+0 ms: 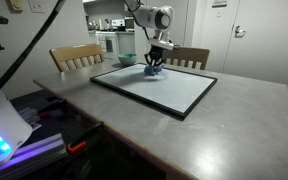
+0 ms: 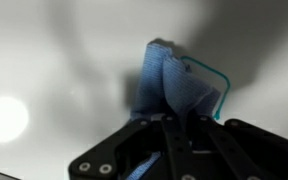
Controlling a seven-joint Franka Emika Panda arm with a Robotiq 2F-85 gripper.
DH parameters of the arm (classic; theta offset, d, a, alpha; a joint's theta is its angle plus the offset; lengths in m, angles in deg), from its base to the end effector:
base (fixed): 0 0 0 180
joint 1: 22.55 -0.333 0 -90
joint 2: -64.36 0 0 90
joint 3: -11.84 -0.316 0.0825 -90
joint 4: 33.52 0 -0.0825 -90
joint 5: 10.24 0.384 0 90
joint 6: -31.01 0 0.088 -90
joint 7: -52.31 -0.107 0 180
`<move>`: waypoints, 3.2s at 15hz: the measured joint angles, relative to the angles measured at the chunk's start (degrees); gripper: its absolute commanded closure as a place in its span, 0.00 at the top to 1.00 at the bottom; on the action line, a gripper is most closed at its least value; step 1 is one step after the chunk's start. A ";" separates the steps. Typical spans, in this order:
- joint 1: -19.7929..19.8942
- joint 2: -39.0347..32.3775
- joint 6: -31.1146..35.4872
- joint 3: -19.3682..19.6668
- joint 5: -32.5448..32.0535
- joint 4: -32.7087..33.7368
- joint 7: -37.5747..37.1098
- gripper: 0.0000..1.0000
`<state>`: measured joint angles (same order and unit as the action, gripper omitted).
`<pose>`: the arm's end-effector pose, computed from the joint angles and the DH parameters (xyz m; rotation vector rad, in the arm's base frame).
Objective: Wipe the whiteboard with the blue towel
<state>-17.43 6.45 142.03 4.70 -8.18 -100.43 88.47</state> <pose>0.7348 0.0041 0.1584 -2.7914 -0.8694 0.2670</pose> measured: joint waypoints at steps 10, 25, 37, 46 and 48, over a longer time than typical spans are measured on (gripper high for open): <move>-4.56 0.03 3.55 -2.95 0.51 -1.28 -7.85 0.03; -3.48 2.11 8.95 0.72 -2.08 -4.70 -7.70 0.03; -2.96 6.46 14.95 4.91 -7.85 -12.60 -8.81 0.03; -3.01 6.59 15.06 -1.34 -6.72 -13.15 -7.29 0.03; -3.13 6.59 15.03 -3.61 -5.53 -13.46 -6.82 0.03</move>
<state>-20.56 13.04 157.05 1.09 -13.71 -113.89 81.65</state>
